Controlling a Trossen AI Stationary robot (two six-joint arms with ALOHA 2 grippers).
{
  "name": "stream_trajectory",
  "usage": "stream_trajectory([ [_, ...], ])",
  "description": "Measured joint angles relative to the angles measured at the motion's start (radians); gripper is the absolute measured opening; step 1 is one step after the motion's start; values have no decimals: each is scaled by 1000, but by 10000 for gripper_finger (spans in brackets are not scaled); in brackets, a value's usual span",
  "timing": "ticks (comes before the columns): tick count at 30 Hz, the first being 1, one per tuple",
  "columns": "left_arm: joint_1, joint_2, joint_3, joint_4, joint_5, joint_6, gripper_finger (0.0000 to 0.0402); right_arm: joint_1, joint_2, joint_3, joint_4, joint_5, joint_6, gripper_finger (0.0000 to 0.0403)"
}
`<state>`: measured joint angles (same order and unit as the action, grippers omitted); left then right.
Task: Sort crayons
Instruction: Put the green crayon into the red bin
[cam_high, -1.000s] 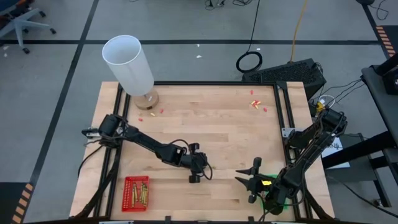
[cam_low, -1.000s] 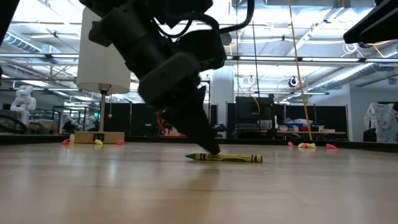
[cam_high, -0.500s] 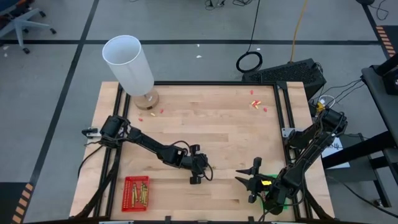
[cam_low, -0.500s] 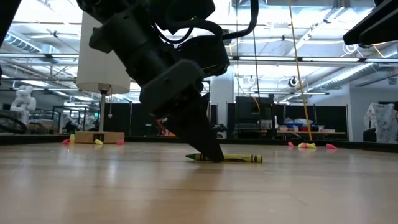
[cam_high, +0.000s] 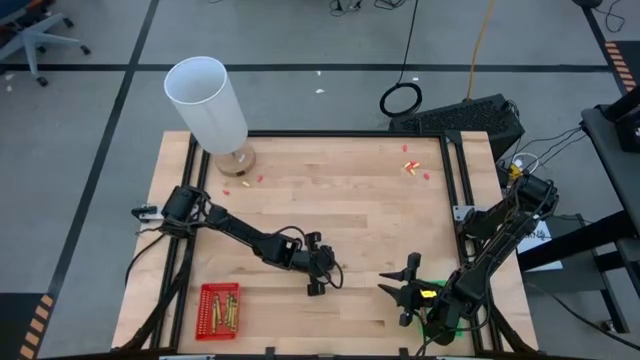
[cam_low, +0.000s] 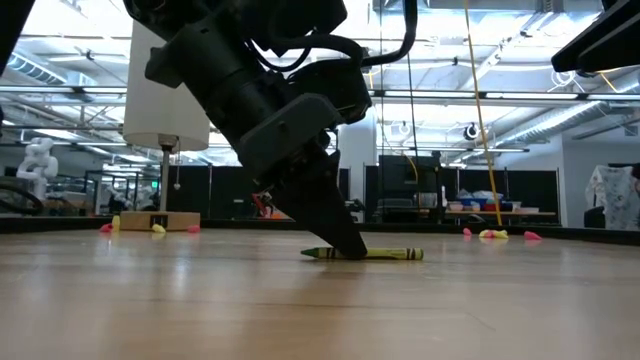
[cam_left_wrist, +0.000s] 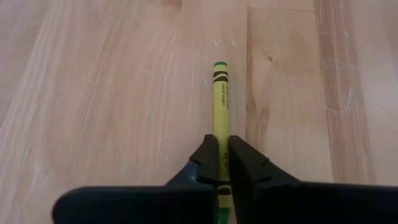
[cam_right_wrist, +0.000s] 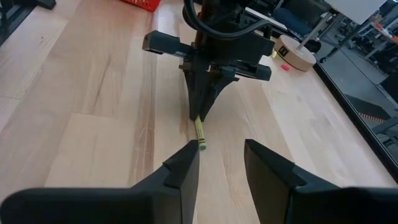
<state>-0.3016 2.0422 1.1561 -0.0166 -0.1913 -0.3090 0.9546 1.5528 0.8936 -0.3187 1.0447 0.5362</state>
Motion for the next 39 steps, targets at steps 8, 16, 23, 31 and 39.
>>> stream_trajectory([
  [8,0,-21,-3,-2,5,0,18,0,0,0,0,2,18,112],
  [16,-1,-102,-5,-19,8,12,19,-6,0,0,-1,2,46,112],
  [23,-32,-210,-4,-120,7,79,19,-27,0,0,0,2,81,112],
  [31,-87,-351,-2,-249,-24,172,19,-49,0,0,0,1,110,112],
  [39,-120,-486,-1,-278,-64,304,19,-70,0,0,-5,-1,99,112],
])
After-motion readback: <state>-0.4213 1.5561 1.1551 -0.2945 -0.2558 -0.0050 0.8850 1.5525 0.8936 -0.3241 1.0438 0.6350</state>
